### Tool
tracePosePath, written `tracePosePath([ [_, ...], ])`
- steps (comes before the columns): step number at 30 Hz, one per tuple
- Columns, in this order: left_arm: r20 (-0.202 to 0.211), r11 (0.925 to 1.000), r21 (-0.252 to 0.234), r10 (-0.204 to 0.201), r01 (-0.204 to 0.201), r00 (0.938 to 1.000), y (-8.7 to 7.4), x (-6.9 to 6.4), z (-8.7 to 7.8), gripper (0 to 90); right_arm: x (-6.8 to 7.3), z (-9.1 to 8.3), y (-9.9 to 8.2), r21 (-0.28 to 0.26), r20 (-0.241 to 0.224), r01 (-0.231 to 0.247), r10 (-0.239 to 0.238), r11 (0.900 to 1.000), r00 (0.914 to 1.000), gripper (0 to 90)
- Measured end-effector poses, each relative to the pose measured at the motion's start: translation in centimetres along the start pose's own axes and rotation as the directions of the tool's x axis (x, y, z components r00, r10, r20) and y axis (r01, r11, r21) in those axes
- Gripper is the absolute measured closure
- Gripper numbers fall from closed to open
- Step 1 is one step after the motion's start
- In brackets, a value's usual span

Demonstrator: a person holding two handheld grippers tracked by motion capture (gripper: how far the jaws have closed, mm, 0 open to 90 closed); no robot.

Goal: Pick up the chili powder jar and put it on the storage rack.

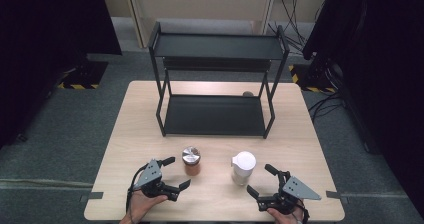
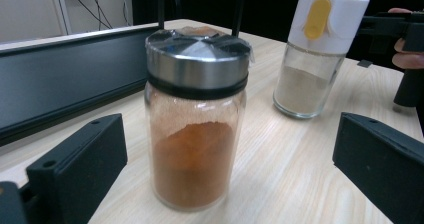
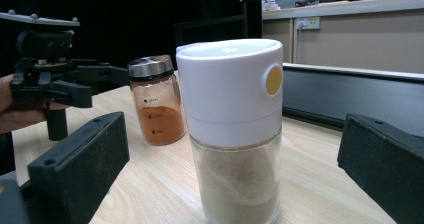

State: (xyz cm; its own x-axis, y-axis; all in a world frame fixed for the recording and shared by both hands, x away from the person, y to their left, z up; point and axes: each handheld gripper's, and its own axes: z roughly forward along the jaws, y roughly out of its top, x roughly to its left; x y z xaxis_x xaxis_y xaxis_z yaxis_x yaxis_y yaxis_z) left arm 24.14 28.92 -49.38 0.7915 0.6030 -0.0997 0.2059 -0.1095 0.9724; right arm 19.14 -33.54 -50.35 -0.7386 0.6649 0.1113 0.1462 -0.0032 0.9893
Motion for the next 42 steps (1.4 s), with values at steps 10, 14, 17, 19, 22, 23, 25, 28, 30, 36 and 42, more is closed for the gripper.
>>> tracePosePath([
  [10, -0.018, 0.9999, 0.012, 0.001, 0.0, 0.9998, 0.4, 0.3, 1.5, 0.7, -0.1, 0.1, -0.1, -0.001, -0.013, -0.008, 0.008, 1.0, 0.9999, 0.4],
  [14, -0.018, 0.9999, 0.016, 0.003, -0.003, 0.9998, 0.7, 0.4, 2.3, 1.0, -0.1, 0.1, -0.1, -0.001, -0.017, -0.011, 0.011, 0.9999, 0.9998, 0.3],
  [17, -0.015, 0.9998, 0.02, 0.002, -0.002, 0.9999, 0.8, 0.5, 2.7, 1.5, -0.2, 0.1, -0.1, -0.002, -0.019, -0.014, 0.014, 0.9999, 0.9997, 0.4],
  [19, -0.015, 0.9997, 0.023, 0.004, -0.003, 0.9999, 0.9, 0.5, 3.1, 1.8, -0.2, 0.1, -0.1, -0.003, -0.02, -0.015, 0.015, 0.9999, 0.9997, 0.4],
  [22, -0.013, 0.9996, 0.029, 0.005, -0.004, 0.9999, 1.0, 0.7, 3.5, 2.9, -0.2, 0.1, -0.1, -0.003, -0.023, -0.014, 0.014, 0.9999, 0.9996, 0.3],
  [23, -0.012, 0.9995, 0.031, 0.004, -0.003, 0.9999, 1.0, 0.8, 3.7, 3.8, -0.2, 0.1, -0.1, -0.003, -0.024, -0.015, 0.015, 0.9999, 0.9996, 0.4],
  [25, -0.013, 0.9994, 0.035, 0.003, -0.002, 0.9999, 1.0, 0.9, 3.9, 4.9, -0.2, 0.1, -0.1, -0.002, -0.024, -0.012, 0.012, 0.9999, 0.9996, 0.3],
  [28, -0.01, 0.9993, 0.036, 0.003, -0.002, 0.9999, 1.1, 1.0, 4.2, 7.6, -0.2, 0.1, -0.1, -0.003, -0.024, -0.013, 0.013, 0.9999, 0.9996, 0.3],
  [30, -0.01, 0.9993, 0.037, 0.002, -0.002, 0.9999, 1.1, 1.1, 4.3, 10.5, -0.2, 0.1, -0.1, -0.003, -0.024, -0.015, 0.015, 0.9999, 0.9996, 0.3],
  [36, -0.009, 0.9987, 0.049, 0.017, -0.017, 0.9998, 1.3, 1.2, 4.7, 19.4, -0.2, 0.1, -0.1, -0.006, -0.027, -0.017, 0.017, 0.9998, 0.9995, 0.4],
  [42, -0.025, 0.9974, 0.068, 0.027, -0.026, 0.9993, 1.5, 1.1, 4.8, 29.6, -0.2, 0.1, -0.1, -0.008, -0.031, -0.016, 0.016, 0.9998, 0.9994, 0.3],
])
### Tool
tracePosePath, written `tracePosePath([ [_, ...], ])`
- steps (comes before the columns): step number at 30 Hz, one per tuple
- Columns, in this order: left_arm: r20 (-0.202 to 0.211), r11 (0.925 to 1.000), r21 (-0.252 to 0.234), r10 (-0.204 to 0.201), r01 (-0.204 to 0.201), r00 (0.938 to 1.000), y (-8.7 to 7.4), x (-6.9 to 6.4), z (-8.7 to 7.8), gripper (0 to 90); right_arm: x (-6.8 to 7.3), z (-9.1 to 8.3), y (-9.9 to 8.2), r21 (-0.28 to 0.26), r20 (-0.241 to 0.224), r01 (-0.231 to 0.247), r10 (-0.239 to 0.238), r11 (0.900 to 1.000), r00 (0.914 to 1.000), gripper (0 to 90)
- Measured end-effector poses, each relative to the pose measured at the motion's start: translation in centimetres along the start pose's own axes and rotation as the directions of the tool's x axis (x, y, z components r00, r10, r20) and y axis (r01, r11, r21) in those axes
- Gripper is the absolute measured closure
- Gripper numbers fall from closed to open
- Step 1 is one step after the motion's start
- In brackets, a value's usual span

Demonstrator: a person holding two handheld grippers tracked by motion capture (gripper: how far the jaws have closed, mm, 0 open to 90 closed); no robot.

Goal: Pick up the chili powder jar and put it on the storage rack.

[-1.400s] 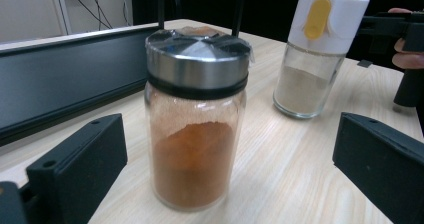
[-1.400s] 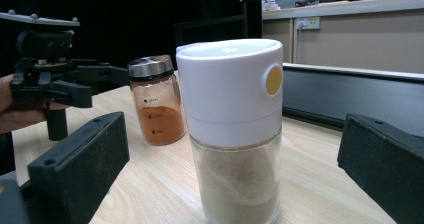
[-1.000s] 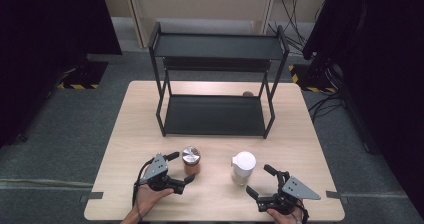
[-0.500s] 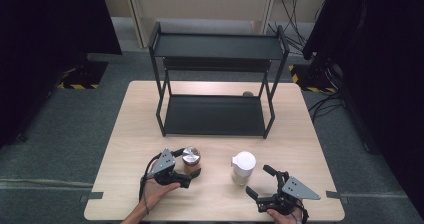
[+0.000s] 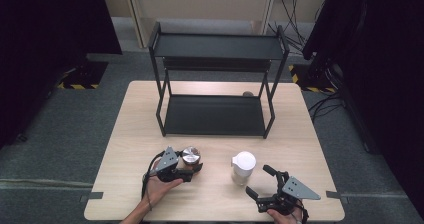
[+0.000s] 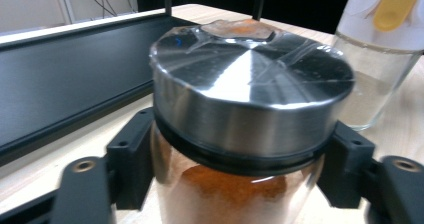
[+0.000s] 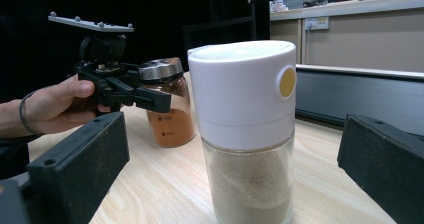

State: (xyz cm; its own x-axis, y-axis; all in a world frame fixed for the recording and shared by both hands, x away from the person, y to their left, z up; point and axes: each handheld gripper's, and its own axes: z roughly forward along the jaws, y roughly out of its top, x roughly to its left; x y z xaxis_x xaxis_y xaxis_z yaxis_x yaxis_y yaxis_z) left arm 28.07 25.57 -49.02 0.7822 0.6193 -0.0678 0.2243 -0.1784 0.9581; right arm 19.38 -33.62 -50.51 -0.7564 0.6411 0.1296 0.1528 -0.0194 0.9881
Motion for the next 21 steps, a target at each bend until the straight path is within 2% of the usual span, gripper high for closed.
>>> tracePosePath([
  [4, -0.021, 0.9999, 0.001, 0.015, -0.015, 0.9997, 0.0, -0.5, 0.0, 30.4, 0.0, 0.0, 0.0, -0.001, 0.0, -0.002, 0.002, 1.0, 1.0, 0.3],
  [9, -0.023, 0.9999, -0.012, 0.005, -0.005, 0.9997, 0.2, -0.8, -0.2, 30.7, 0.0, 0.0, 0.0, -0.004, -0.002, -0.002, 0.002, 1.0, 1.0, 0.4],
  [11, -0.027, 0.9997, -0.017, 0.017, -0.018, 0.9995, 0.5, -1.0, -0.3, 30.8, 0.0, 0.0, 0.0, -0.004, -0.002, -0.003, 0.003, 1.0, 1.0, 0.4],
  [21, -0.007, 0.9998, -0.021, 0.006, -0.006, 1.0, 2.3, -0.9, -0.5, 30.8, 0.0, 0.1, 0.0, 0.0, -0.001, -0.001, 0.001, 1.0, 1.0, 0.3],
])
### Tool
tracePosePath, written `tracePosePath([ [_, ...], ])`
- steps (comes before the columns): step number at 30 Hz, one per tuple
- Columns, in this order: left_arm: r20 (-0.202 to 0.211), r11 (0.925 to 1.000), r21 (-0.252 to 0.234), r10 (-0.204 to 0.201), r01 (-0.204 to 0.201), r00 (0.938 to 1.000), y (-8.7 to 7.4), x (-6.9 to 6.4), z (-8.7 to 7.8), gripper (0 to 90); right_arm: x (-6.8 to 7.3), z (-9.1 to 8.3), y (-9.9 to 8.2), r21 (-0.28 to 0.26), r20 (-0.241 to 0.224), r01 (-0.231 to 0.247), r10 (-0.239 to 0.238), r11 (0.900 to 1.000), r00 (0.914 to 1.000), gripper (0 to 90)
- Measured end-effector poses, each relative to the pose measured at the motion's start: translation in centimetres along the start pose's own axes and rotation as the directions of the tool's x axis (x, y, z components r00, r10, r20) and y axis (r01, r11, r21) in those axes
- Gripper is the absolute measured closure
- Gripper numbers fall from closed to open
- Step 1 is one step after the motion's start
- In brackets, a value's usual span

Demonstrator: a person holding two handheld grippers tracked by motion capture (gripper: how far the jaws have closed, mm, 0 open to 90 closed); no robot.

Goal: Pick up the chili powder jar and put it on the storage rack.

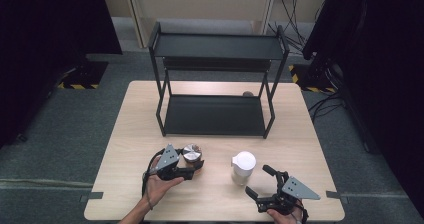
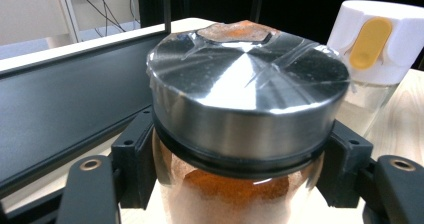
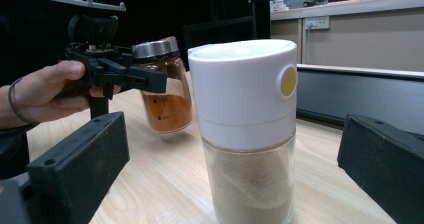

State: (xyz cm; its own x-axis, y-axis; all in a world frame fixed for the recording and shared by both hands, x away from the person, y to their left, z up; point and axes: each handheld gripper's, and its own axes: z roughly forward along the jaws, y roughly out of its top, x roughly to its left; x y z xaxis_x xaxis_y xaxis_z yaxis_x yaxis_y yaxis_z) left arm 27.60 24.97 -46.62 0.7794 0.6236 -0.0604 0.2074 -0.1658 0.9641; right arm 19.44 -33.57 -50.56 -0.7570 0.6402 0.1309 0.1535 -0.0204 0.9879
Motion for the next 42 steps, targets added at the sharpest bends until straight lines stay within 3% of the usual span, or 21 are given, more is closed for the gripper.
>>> tracePosePath([
  [11, -0.018, 1.0, -0.008, 0.001, -0.001, 0.9998, 3.3, 0.2, -0.4, 30.8, 0.0, 0.0, 0.0, -0.003, 0.0, -0.002, 0.002, 1.0, 1.0, 0.3],
  [26, -0.01, 0.9998, -0.018, -0.008, 0.008, 0.9999, 6.3, 0.9, -0.8, 30.9, -0.1, 0.0, -0.1, -0.006, -0.003, -0.005, 0.005, 1.0, 1.0, 0.4],
  [32, -0.001, 0.9994, -0.035, -0.004, 0.004, 1.0, 8.3, 1.3, -1.1, 30.9, 0.0, -0.1, -0.1, -0.007, -0.001, -0.007, 0.007, 0.9999, 1.0, 0.3],
  [42, -0.002, 0.9992, -0.039, -0.004, 0.004, 1.0, 13.4, 2.1, -1.7, 30.9, -0.1, 0.0, -0.1, -0.005, -0.003, -0.008, 0.008, 1.0, 1.0, 0.3],
])
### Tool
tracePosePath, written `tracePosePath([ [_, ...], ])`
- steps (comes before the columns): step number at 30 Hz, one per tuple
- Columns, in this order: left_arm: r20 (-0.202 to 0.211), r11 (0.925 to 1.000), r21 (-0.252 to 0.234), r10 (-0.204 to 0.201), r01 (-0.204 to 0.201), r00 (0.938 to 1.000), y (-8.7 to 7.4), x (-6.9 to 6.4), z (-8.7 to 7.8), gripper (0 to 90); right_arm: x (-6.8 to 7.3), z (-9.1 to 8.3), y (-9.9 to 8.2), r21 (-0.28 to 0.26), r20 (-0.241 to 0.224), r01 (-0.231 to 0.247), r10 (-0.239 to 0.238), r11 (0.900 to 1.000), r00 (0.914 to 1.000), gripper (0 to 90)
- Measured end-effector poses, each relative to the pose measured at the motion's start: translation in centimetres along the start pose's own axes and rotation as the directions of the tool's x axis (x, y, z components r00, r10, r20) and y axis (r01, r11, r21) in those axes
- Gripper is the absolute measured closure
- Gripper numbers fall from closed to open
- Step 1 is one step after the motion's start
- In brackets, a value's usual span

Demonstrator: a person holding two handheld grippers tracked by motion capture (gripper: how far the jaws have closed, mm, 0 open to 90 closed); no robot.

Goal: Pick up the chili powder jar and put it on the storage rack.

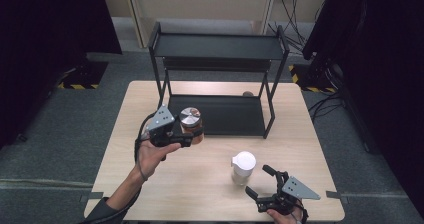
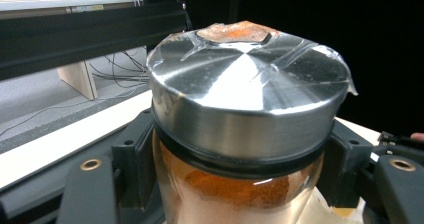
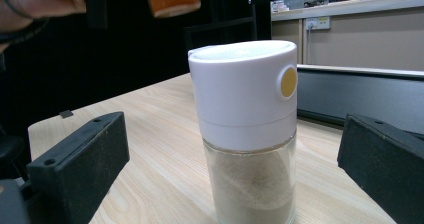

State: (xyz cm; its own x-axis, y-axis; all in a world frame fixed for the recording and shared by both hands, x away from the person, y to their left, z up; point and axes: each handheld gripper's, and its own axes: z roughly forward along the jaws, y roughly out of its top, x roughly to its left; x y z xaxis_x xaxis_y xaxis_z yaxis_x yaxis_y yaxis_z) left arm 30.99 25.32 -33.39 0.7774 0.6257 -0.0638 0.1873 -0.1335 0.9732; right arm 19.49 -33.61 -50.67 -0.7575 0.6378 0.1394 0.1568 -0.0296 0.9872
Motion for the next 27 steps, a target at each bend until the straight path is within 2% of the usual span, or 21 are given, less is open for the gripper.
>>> tracePosePath([
  [5, -0.013, 0.9999, 0.0, 0.015, -0.015, 0.9998, 2.5, 0.2, 0.0, 30.9, 0.0, 0.0, 0.0, -0.001, 0.0, -0.004, 0.004, 1.0, 1.0, 0.4],
  [8, -0.036, 0.9994, 0.006, 0.033, -0.033, 0.9988, 4.1, -0.2, 0.0, 30.9, 0.0, 0.0, 0.0, -0.002, 0.0, -0.006, 0.006, 1.0, 1.0, 0.4],
  [16, -0.051, 0.9997, 0.003, 0.025, -0.024, 0.9984, 7.6, -0.4, 0.1, 30.9, 0.0, -0.1, 0.0, -0.004, -0.002, -0.009, 0.009, 0.9999, 1.0, 0.3],
  [27, -0.076, 0.9998, 0.008, 0.019, -0.019, 0.9969, 11.0, 0.1, 0.7, 30.9, -0.1, -0.1, 0.0, -0.004, -0.006, -0.01, 0.01, 0.9999, 0.9999, 0.4],
])
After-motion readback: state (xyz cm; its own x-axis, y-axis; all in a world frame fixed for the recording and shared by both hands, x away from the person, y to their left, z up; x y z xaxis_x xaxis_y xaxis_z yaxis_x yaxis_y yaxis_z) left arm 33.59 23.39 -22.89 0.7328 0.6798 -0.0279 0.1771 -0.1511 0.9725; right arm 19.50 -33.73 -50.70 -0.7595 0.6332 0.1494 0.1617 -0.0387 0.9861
